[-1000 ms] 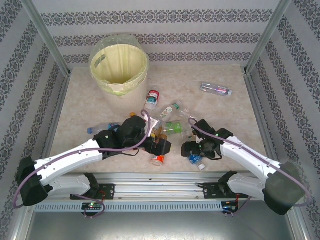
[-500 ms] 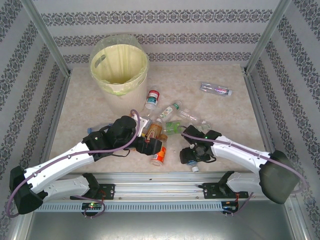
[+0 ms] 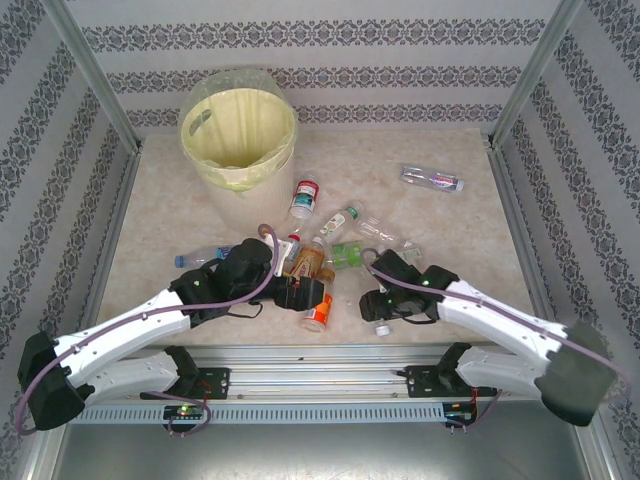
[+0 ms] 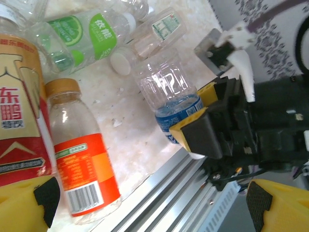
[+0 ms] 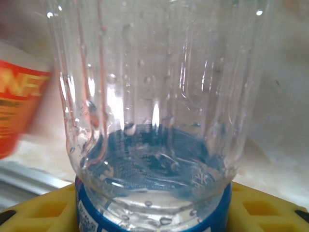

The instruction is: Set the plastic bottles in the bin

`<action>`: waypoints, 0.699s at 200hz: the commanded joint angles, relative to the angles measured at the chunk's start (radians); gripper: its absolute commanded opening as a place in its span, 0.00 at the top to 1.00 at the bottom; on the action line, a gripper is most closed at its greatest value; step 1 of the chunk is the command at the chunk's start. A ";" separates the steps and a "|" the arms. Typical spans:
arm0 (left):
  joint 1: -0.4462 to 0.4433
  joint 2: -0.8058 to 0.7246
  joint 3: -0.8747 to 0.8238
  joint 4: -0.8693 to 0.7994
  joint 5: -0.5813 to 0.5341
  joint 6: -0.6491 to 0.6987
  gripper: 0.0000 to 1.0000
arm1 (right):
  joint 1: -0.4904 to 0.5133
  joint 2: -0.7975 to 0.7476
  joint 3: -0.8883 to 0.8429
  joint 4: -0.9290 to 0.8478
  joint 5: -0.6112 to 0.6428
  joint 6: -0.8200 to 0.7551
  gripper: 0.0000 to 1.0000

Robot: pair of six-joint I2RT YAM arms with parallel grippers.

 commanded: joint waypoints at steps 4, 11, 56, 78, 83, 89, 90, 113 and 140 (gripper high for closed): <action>0.015 -0.005 -0.056 0.262 0.063 -0.132 0.00 | 0.008 -0.076 0.046 0.058 -0.091 -0.031 0.48; 0.015 0.003 -0.062 0.301 0.068 -0.142 0.00 | 0.007 -0.091 0.051 0.074 -0.109 -0.031 0.48; 0.015 0.073 -0.049 0.433 0.056 -0.157 0.00 | 0.007 -0.121 0.093 0.183 -0.257 -0.025 0.49; 0.015 0.109 -0.033 0.468 0.059 -0.168 0.00 | 0.007 -0.123 0.113 0.217 -0.312 -0.022 0.50; 0.015 0.112 -0.032 0.474 0.055 -0.169 0.00 | 0.007 -0.124 0.116 0.226 -0.326 -0.022 0.50; 0.015 0.117 -0.033 0.482 0.049 -0.172 0.00 | 0.007 -0.124 0.118 0.234 -0.346 -0.020 0.50; 0.015 0.117 -0.033 0.485 0.048 -0.173 0.00 | 0.008 -0.124 0.119 0.236 -0.347 -0.020 0.50; 0.015 0.139 -0.032 0.526 0.037 -0.182 0.00 | 0.007 -0.132 0.122 0.265 -0.391 -0.007 0.50; 0.019 0.179 -0.037 0.603 0.053 -0.199 0.00 | 0.007 -0.134 0.118 0.281 -0.410 -0.003 0.49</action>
